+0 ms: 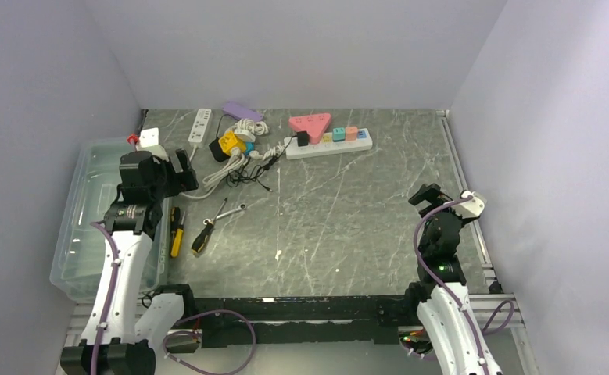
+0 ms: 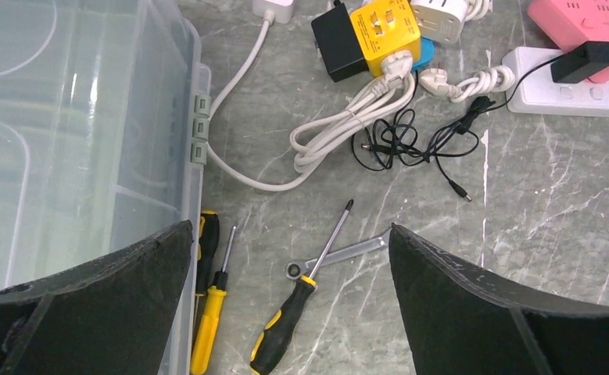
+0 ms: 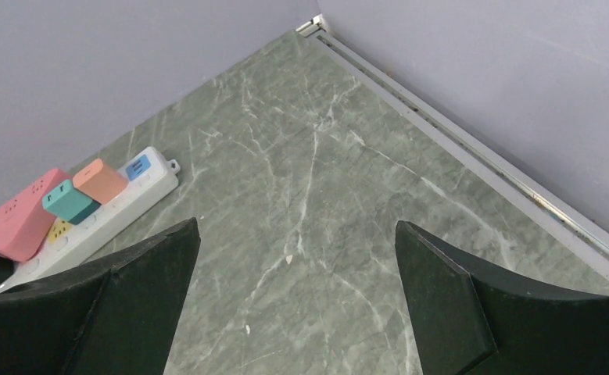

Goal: Pull the plug off the socket
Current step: Move the socket to the center of the board.

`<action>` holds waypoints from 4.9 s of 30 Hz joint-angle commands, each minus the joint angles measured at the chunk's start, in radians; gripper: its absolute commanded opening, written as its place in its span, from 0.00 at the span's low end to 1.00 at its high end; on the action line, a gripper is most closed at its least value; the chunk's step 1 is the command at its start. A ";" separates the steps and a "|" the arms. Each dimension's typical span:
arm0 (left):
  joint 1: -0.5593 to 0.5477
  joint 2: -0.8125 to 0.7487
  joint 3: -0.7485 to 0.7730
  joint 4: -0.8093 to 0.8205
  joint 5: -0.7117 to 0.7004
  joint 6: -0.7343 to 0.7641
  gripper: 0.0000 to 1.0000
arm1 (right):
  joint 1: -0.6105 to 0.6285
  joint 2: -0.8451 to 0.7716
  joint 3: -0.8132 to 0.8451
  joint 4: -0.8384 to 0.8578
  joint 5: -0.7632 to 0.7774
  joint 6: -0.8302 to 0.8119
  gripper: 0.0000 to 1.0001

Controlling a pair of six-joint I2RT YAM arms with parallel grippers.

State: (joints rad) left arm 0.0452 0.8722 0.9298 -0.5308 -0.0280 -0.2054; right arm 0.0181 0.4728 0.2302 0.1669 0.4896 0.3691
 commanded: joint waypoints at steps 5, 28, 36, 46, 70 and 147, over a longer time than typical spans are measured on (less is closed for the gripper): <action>0.002 0.052 0.060 -0.020 0.013 -0.029 1.00 | 0.000 -0.052 0.013 0.044 0.014 0.017 1.00; -0.310 0.709 0.328 0.055 0.466 0.078 0.99 | 0.000 -0.013 0.037 0.110 -0.257 -0.042 1.00; -0.401 0.818 0.304 0.123 0.215 0.105 0.93 | 0.000 -0.021 0.025 0.129 -0.287 -0.023 1.00; -0.455 1.053 0.454 0.126 -0.056 0.157 0.97 | 0.000 -0.043 0.028 0.105 -0.294 -0.027 1.00; -0.606 1.074 0.555 0.097 -0.072 0.295 0.00 | 0.000 -0.035 0.018 0.121 -0.317 -0.019 1.00; -0.328 0.559 0.297 0.097 0.370 0.021 1.00 | 0.302 0.276 0.166 -0.309 -0.867 0.144 0.79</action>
State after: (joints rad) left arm -0.2016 1.4239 1.2491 -0.4854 0.1749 -0.1463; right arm 0.1749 0.7067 0.3767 -0.2382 -0.4541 0.4385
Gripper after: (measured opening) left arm 0.996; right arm 0.802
